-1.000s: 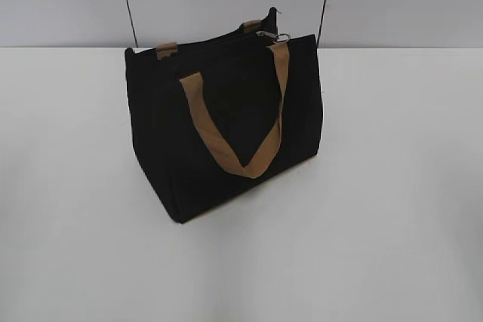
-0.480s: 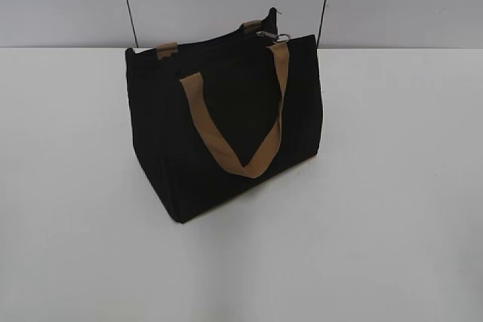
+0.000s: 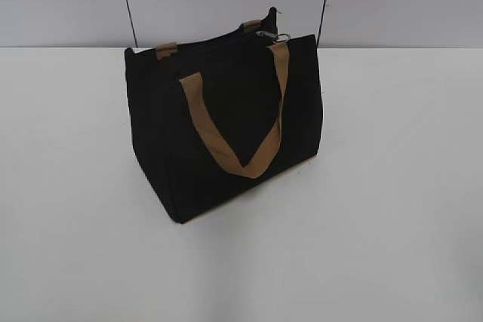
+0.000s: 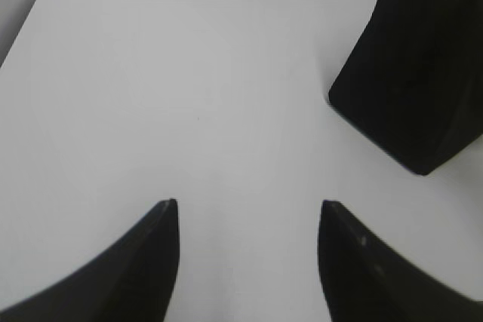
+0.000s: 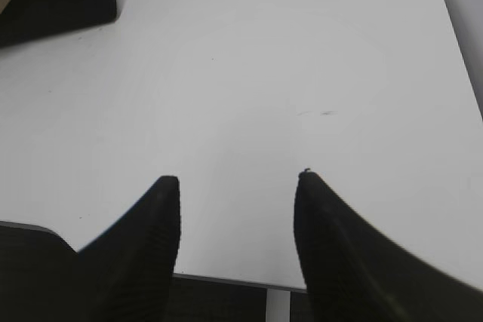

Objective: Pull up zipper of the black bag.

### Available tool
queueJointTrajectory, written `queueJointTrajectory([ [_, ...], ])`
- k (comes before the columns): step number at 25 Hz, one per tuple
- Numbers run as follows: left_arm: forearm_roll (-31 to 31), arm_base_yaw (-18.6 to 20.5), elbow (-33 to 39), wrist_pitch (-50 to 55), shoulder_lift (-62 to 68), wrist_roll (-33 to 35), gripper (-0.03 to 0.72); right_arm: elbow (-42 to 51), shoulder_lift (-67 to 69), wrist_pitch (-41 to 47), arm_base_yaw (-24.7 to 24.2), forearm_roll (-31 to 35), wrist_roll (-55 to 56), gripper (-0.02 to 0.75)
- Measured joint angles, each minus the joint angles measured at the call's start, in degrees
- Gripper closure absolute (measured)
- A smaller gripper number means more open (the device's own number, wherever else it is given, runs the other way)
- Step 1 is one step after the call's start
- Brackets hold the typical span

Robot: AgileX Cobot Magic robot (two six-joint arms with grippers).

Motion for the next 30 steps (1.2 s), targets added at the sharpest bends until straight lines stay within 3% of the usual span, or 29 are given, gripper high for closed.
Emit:
queueJointTrajectory([
  [12, -0.52, 1.08, 0.00, -0.13, 0.00, 0.06, 0.247, 0.08, 0.00, -0.28, 0.00, 0.07, -0.16, 0.360],
  [19, -3.81, 9.30, 0.00, -0.14, -0.09, 0.06, 0.247, 0.08, 0.00, -0.35, 0.00, 0.09, -0.16, 0.360],
  [30, -2.67, 9.51, 0.00, -0.14, -0.09, 0.07, 0.256, 0.08, 0.00, -0.40, 0.00, 0.09, -0.16, 0.360],
])
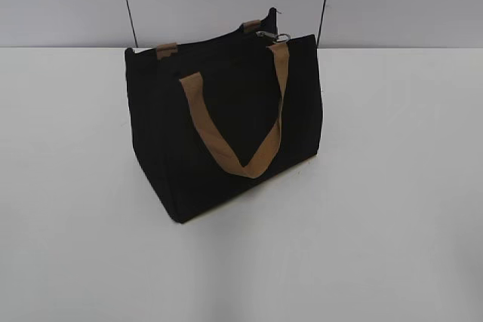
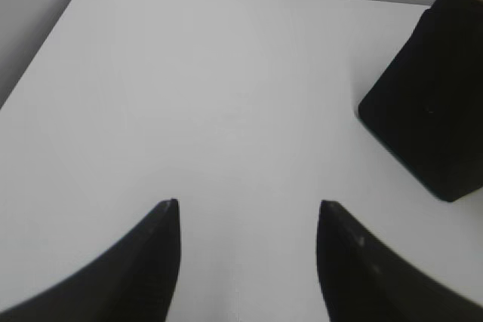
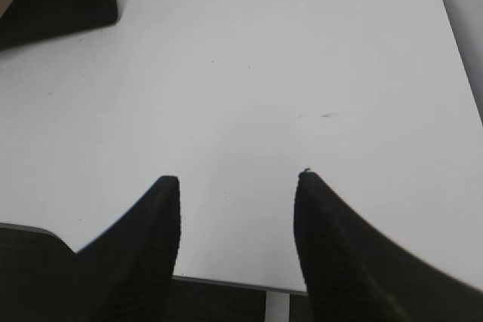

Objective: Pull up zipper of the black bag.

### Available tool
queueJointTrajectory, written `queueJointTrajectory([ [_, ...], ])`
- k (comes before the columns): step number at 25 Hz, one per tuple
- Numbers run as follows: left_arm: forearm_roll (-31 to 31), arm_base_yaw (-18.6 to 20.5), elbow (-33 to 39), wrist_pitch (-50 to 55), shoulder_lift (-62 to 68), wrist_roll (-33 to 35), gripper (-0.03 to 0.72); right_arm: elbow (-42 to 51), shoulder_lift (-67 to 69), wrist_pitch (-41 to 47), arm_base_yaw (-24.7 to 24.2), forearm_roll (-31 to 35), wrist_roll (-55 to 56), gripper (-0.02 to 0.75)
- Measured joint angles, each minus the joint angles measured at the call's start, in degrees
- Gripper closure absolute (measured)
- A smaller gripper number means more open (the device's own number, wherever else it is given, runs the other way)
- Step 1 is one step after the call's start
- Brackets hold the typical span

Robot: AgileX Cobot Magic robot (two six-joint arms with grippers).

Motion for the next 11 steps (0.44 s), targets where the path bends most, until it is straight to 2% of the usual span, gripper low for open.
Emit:
queueJointTrajectory([
  [11, 0.44, 0.00, 0.00, 0.00, 0.00, 0.05, 0.295, 0.00, 0.00, 0.00, 0.00, 0.00, -0.01, 0.360],
])
